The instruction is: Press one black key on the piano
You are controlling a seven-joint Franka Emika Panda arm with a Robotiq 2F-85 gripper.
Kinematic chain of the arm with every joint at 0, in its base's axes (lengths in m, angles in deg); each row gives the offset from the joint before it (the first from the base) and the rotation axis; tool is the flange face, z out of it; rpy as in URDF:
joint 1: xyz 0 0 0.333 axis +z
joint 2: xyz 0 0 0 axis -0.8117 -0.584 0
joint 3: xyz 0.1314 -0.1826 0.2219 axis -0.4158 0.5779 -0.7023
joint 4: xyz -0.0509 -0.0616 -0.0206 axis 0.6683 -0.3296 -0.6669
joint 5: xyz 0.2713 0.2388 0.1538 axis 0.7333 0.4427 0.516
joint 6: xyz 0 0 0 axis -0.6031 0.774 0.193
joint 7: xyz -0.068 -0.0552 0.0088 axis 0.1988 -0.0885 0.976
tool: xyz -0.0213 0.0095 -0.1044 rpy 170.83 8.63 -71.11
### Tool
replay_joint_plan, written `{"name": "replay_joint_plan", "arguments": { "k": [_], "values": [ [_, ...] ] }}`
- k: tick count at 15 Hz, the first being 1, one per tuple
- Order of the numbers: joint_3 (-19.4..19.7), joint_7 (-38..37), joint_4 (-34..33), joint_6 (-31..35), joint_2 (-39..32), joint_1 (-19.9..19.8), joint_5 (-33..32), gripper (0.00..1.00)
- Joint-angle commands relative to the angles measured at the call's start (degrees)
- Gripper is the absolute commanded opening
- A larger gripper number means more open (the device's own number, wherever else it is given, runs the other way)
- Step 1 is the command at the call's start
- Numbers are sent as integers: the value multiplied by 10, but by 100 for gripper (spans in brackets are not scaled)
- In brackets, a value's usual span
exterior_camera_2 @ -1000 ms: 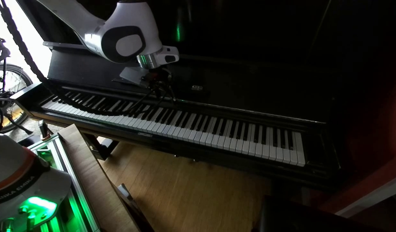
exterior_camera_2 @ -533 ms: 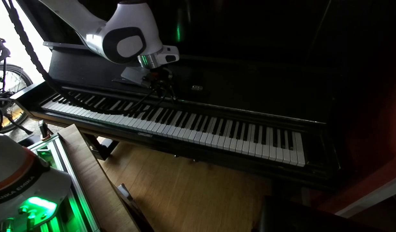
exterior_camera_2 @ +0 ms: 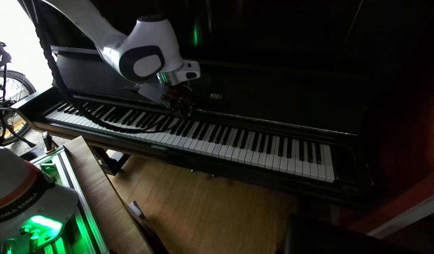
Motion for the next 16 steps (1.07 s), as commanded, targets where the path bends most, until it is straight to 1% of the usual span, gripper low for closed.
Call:
{"name": "replay_joint_plan", "arguments": {
  "k": [1, 9, 13, 16],
  "values": [
    [0, 18, -11, 26, -35, -13, -5, 1],
    [32, 2, -24, 31, -71, -14, -49, 0],
    [22, 11, -29, 36, -82, -22, -37, 0],
    [14, 13, -33, 53, -91, -26, -31, 0]
  ]
}}
